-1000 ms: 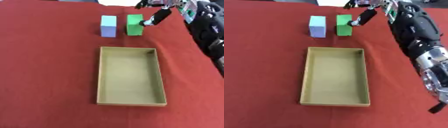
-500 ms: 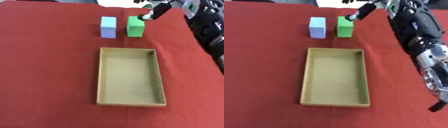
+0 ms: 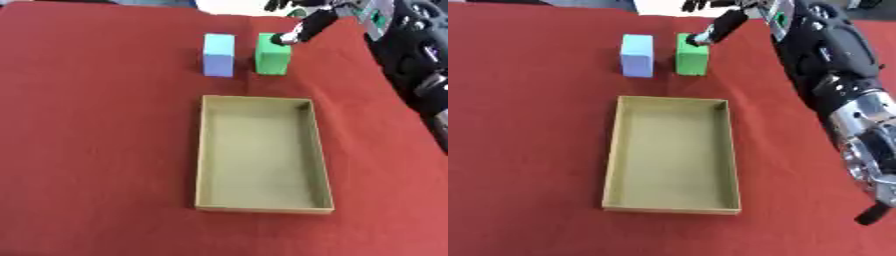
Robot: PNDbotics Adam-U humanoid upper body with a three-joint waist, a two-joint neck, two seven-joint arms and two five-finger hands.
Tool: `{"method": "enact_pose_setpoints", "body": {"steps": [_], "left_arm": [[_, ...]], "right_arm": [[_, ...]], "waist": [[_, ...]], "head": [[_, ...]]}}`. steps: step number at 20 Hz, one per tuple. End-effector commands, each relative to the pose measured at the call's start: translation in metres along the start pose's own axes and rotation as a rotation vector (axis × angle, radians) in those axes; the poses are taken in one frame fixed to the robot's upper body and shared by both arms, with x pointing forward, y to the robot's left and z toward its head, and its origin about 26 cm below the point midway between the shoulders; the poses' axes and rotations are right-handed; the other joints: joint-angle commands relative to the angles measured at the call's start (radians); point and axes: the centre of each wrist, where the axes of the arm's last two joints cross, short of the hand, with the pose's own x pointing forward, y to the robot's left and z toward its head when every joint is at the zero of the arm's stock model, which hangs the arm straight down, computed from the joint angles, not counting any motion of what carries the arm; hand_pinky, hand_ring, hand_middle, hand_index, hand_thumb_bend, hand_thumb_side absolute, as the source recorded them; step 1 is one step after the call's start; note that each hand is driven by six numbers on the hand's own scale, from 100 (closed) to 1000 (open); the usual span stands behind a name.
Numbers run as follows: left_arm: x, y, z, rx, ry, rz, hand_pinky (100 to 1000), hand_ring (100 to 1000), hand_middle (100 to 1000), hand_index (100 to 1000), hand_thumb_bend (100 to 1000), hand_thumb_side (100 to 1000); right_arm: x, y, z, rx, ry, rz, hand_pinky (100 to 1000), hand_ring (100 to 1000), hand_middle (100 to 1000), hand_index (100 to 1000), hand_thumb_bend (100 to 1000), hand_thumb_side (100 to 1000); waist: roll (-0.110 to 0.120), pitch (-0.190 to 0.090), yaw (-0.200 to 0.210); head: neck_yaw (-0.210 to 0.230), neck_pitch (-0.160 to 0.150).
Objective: Pick up objects on the table and place them in the box.
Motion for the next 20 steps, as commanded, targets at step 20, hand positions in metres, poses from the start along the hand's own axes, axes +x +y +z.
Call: {"method": "enact_pose_setpoints", "body": {"steps": [20], "left_arm": [[0.005,0.000,-0.005,0.004,-0.024,0.016,736,676,567,778,180,663]], "right_arm": [[-0.006,0.026,-0.004,0.028,0.035,0.039,829,822,640,866,294,581]], "waist": [[0.018,-0.001,0.020]], "head": [[-0.024,-0.012]]}}
